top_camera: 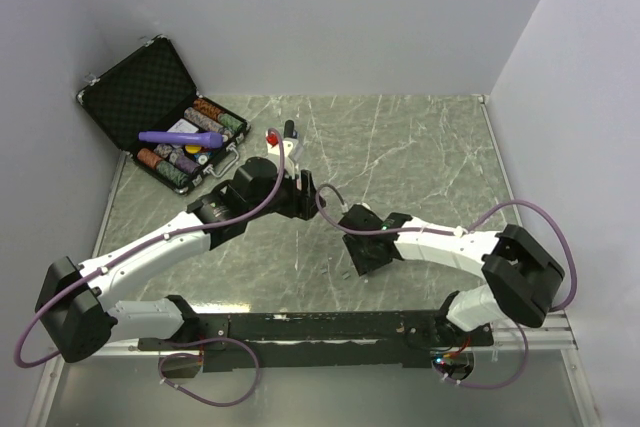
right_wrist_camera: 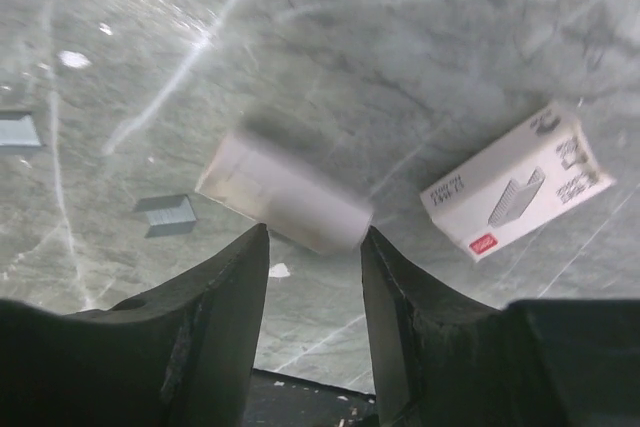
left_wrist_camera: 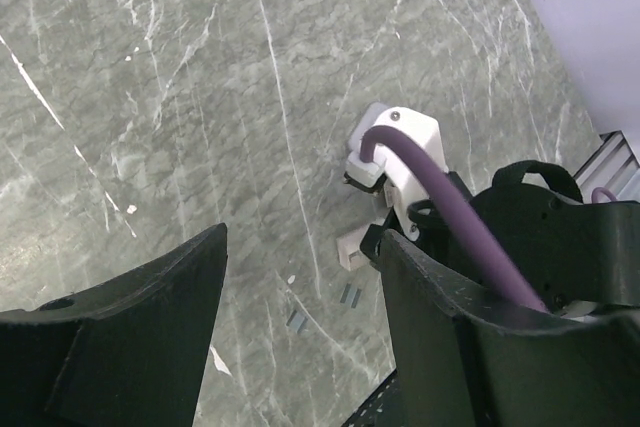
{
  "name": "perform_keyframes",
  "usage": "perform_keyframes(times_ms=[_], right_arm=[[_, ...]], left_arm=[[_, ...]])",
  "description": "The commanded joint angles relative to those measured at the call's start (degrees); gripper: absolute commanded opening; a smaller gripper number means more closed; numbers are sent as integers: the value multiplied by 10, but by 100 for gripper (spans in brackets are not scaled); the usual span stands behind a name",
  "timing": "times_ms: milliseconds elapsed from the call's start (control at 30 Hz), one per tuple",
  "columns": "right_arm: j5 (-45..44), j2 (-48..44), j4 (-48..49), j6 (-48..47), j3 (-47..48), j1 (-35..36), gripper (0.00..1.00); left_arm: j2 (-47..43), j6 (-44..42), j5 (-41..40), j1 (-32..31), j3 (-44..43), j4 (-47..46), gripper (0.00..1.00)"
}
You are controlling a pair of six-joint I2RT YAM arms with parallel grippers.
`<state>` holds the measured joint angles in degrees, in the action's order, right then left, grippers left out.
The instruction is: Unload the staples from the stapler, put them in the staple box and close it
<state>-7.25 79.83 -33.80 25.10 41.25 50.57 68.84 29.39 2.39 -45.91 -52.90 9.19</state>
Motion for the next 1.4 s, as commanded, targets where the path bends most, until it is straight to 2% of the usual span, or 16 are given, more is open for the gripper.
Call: perform_keyframes(times_ms=[0,300,433,533,700,767,1000,1167,1367], right_arm=[[-10,18,0,-53,51,-4,50],[-26,49,-24,-112,110,-20,51],[-37,27,-52,-122,137,-24,52],[-5,3,-71,-107,148,-24,52],[116,-61,-38,-65,107,-9,52],[135,-73,-32,-40,90,6,52],[131,-67,-4,11,38,60,51],[119,-54,9,26,26,73,51],[94,-12,19,26,37,78,51]], left_arm=[[-5,-4,12,-2,0,-28,67],[-9,-4,12,-2,3,-30,67],[-12,-4,14,-1,4,-30,67],[-16,-3,12,-2,3,-27,67],[-48,-1,-17,-2,3,-19,67],[-71,1,-22,-1,8,-12,68],[-176,-6,-87,-2,19,18,69],[-232,-22,-111,-2,30,24,71],[-251,-39,-125,-2,34,35,72]])
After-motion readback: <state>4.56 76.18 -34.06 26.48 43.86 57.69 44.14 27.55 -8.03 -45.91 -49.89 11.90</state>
